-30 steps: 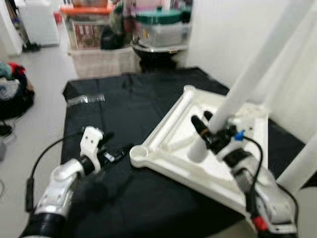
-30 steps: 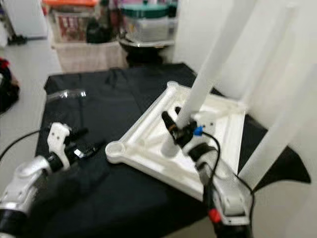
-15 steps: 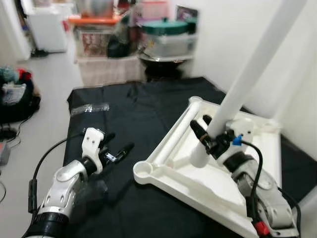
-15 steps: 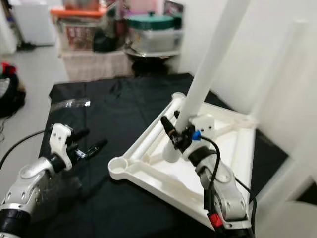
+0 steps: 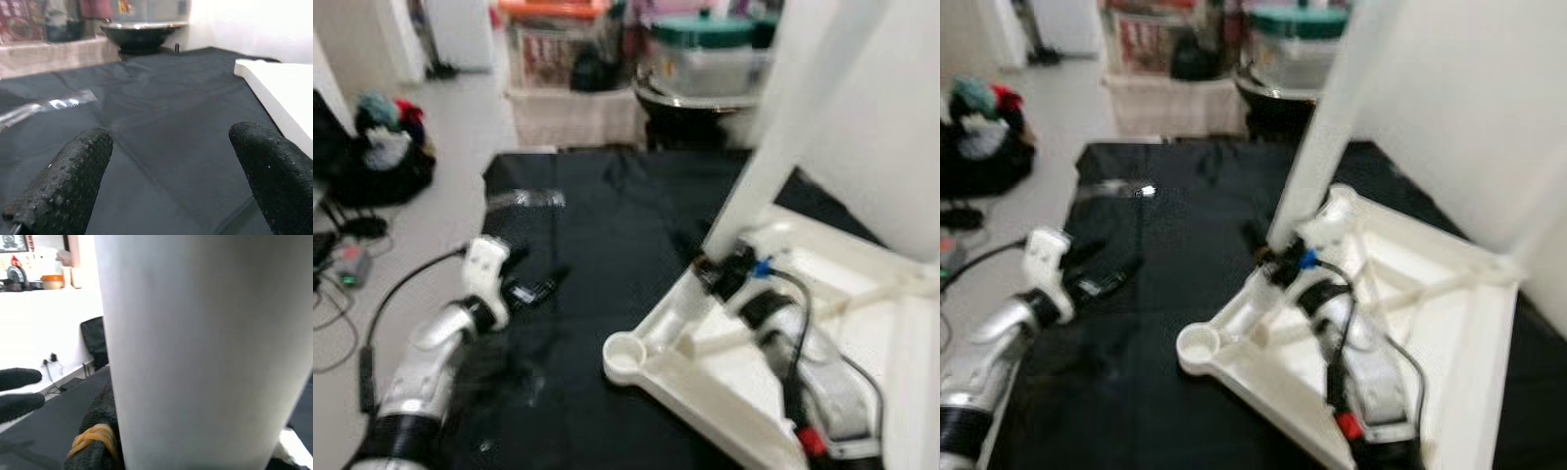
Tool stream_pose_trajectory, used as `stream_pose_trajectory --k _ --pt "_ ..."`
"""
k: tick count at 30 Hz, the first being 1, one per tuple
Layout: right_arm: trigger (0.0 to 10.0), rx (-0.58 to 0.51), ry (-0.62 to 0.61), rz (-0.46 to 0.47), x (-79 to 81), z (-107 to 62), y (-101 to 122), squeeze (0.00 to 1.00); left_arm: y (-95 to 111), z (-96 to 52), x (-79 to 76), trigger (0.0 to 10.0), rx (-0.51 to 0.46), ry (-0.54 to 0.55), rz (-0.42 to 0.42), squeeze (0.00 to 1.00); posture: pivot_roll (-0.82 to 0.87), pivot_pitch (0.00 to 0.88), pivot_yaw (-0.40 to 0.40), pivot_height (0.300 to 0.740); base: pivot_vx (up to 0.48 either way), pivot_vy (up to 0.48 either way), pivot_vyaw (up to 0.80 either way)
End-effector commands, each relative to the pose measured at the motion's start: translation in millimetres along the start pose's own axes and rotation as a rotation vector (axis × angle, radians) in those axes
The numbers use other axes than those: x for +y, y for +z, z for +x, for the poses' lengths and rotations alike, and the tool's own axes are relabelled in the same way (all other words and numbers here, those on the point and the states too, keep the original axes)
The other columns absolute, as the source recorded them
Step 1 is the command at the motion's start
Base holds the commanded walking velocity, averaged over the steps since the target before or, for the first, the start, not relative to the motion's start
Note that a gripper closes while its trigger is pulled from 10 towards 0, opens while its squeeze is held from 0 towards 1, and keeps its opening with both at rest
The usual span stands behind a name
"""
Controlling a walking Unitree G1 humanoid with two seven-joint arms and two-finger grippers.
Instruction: Building children table
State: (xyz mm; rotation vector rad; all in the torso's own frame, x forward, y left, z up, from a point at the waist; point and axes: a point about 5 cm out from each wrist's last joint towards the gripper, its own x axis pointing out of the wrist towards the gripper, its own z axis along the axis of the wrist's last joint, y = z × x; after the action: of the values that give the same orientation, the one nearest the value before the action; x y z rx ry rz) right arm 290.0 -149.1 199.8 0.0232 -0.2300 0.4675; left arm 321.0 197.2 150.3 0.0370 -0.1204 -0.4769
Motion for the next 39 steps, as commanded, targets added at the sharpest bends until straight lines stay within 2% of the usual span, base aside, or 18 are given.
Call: stream_pose_trajectory --k 1,3,4,5,8,12,13,15,16,19,20,23,25,26,28,33,37,39 --pt "10.0 0.008 0.031 0.008 2.5 -4.3 0 0.00 1 0.4 -9.1 10.0 -0.009 -0.034 -0.016 0.00 0.06 0.000 -0.062 0.740 0.000 0.000 0.00" --pt "10.0 0.008 0.031 0.008 2.5 -4.3 0 0.00 1 0.4 -9.1 10.0 -0.009 -0.034 -0.016 0.00 0.06 0.000 -0.062 0.740 0.000 0.000 0.00" --pt "10.0 0.011 0.099 0.019 10.8 -5.2 -1 0.00 0 -1.9 -18.3 10.0 -0.010 -0.061 -0.017 0.00 0.06 0.000 -0.061 0.740 0.000 0.000 0.00" --pt "10.0 0.011 0.099 0.019 10.8 -5.2 -1 0.00 0 -1.9 -18.3 10.0 -0.010 -0.061 -0.017 0.00 0.06 0.000 -0.061 0.740 0.000 0.000 0.00" --pt "10.0 0.033 0.248 0.012 29.8 -3.0 -11 0.00 -3 -13.5 -50.3 10.0 -0.008 -0.118 0.005 0.00 0.09 0.000 -0.073 0.740 0.000 0.000 0.00" --pt "10.0 0.038 0.259 0.006 30.9 -2.5 -12 0.00 -3 -15.1 -53.9 10.0 -0.007 -0.121 0.011 0.00 0.09 0.000 -0.073 0.740 0.000 0.000 0.00" --pt "10.0 0.049 0.267 0.000 29.9 0.1 -16 0.00 -1 -24.9 -60.8 10.0 -0.016 -0.063 -0.003 0.00 0.12 0.000 -0.075 0.740 0.000 0.000 0.00" --pt "10.0 0.049 0.267 0.000 29.9 0.1 -16 0.00 -1 -24.9 -60.8 10.0 -0.016 -0.063 -0.003 0.00 0.12 0.000 -0.075 0.740 0.000 0.000 0.00" --pt "10.0 0.057 0.275 -0.004 29.7 4.2 -20 0.00 -2 -35.6 -66.4 10.0 -0.009 -0.008 -0.009 0.00 0.14 0.000 -0.083 0.740 0.000 0.000 0.00" --pt "10.0 0.057 0.275 -0.004 29.7 4.2 -20 0.00 -2 -35.6 -66.4 10.0 -0.009 -0.008 -0.009 0.00 0.14 0.000 -0.083 0.740 0.000 0.000 0.00" --pt "10.0 0.060 0.288 -0.008 31.3 11.0 -24 0.00 -6 -47.0 -67.4 10.0 0.010 0.059 0.022 0.00 0.15 0.000 -0.088 0.740 0.000 0.000 0.00" --pt "10.0 0.060 0.288 -0.008 31.3 11.0 -24 0.00 -6 -47.0 -67.4 10.0 0.010 0.059 0.022 0.00 0.15 0.000 -0.088 0.740 0.000 0.000 0.00" --pt "10.0 0.053 0.293 -0.013 33.3 22.9 -28 0.00 -14 -65.1 -60.1 10.0 0.051 0.180 0.035 0.00 0.17 0.000 -0.090 0.740 0.000 0.000 0.00" --pt "10.0 0.053 0.293 -0.013 33.3 22.9 -28 0.00 -14 -65.1 -60.1 10.0 0.051 0.180 0.035 0.00 0.17 0.000 -0.090 0.740 0.000 0.000 0.00" --pt "10.0 0.045 0.287 -0.006 33.0 28.6 -28 0.00 -15 -74.0 -57.6 10.0 0.073 0.219 0.026 0.00 0.17 0.000 -0.090 0.740 0.000 0.000 0.00" --pt "10.0 0.043 0.287 -0.004 32.8 29.3 -28 0.00 -15 -75.5 -58.3 10.0 0.078 0.222 0.025 0.00 0.17 0.000 -0.090 0.740 0.000 0.000 0.00" --pt "10.0 0.041 0.333 0.025 43.0 31.1 -29 0.00 -15 -78.9 -61.1 10.0 0.093 0.208 0.022 0.00 0.19 0.000 -0.096 0.740 0.000 0.000 0.00" --pt "10.0 0.066 0.398 0.042 49.9 25.5 -36 0.00 -15 -83.7 -65.5 10.0 0.113 0.178 0.011 0.00 0.19 0.000 -0.100 0.740 0.000 0.000 0.00"
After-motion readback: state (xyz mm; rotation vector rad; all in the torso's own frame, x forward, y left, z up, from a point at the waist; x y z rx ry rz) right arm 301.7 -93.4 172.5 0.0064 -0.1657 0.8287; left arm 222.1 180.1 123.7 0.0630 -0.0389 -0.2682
